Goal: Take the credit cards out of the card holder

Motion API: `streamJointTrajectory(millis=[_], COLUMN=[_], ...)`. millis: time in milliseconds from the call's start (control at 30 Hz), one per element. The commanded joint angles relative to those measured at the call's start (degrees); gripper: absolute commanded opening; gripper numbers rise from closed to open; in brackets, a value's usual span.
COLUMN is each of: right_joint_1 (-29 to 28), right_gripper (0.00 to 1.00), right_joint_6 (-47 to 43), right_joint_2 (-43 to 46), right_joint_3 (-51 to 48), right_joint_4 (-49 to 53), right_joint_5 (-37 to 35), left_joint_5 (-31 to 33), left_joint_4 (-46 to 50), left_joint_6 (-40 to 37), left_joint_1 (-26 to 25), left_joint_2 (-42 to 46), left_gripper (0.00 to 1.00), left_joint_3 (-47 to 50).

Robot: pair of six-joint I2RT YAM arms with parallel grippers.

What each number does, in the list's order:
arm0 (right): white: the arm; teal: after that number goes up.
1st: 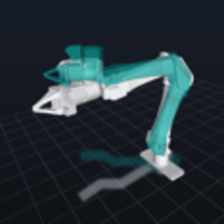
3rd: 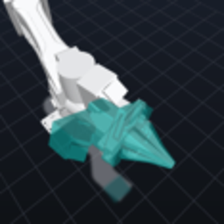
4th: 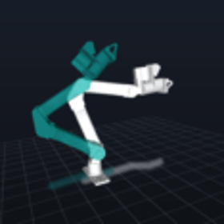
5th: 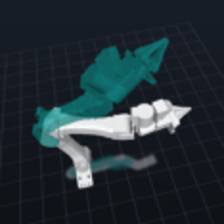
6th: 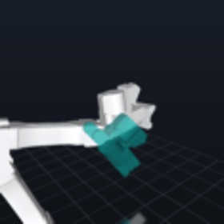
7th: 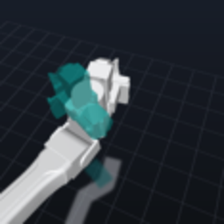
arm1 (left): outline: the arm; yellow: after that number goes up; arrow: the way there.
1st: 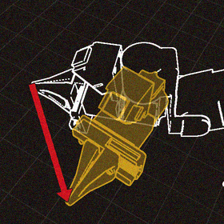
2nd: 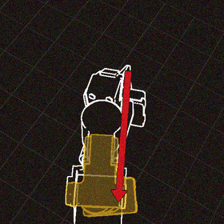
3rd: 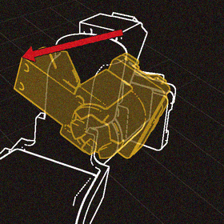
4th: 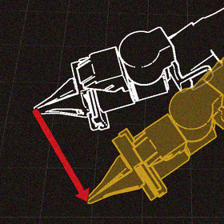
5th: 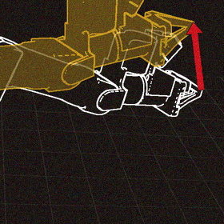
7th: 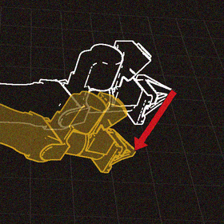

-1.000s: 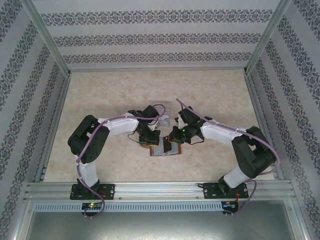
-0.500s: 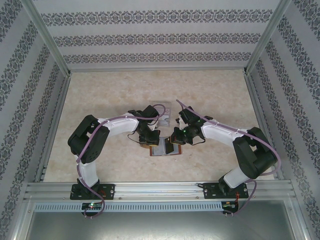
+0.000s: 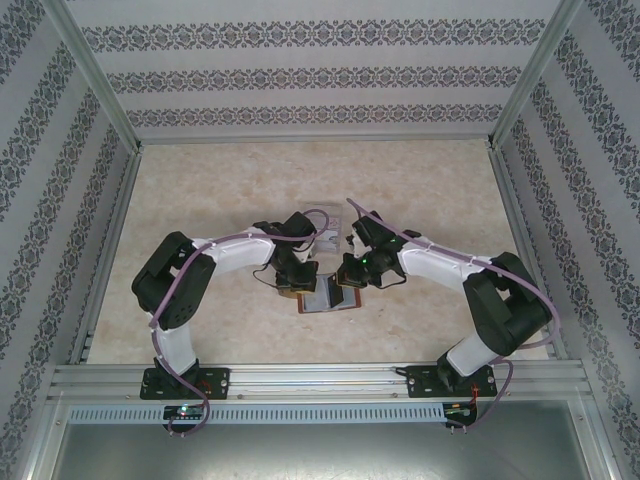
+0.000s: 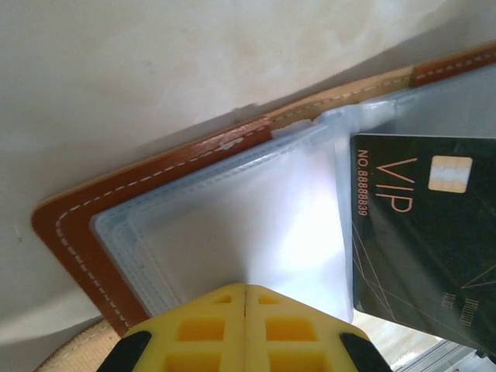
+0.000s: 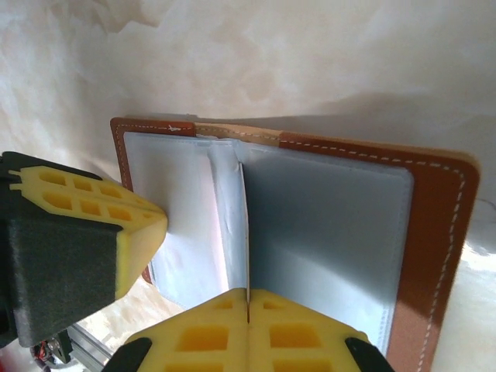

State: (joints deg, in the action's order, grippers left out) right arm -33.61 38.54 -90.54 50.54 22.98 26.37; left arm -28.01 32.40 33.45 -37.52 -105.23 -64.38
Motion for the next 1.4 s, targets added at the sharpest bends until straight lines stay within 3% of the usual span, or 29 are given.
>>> streamJointTrajectory(millis=[0, 333, 567, 767, 1000, 1367], right_joint_1=[-1.36, -1.41, -0.54, -0.45, 2.02, 4.39], right_gripper=[0.05, 0.02, 0.00, 0.00, 0.00, 0.00], right_joint_6=[-1.66, -9.76, -25.12, -46.80, -60.18, -76.60], right_joint_2=[-1.57, 4.06, 5.62, 4.89, -1.69, -14.71], right_joint_3=[2.29, 4.11, 8.77, 13.49, 25.22, 44.50], right_joint_4=[1.50, 5.93, 12.35, 17.80, 26.79, 37.81], right_joint_5=[-1.20, -4.30, -5.85, -7.81, -13.07, -8.30], left_joint_5=[1.47, 2.90, 4.15, 2.46, -0.49, 0.22], left_joint_4=[1.70, 1.84, -0.93, -3.50, -7.22, -6.60], left_joint_6=[0.56, 0.04, 0.60, 1.29, 2.86, 3.45], left_joint_1=[-0.47, 0.23, 2.80, 5.54, 8.40, 9.34], left_joint_2=[1.99, 4.49, 9.21, 12.10, 14.41, 17.14], left_gripper=[0.03, 0.03, 0.04, 0.05, 0.10, 0.14], left_joint_3=[1.37, 1.13, 4.22, 8.09, 12.88, 15.68])
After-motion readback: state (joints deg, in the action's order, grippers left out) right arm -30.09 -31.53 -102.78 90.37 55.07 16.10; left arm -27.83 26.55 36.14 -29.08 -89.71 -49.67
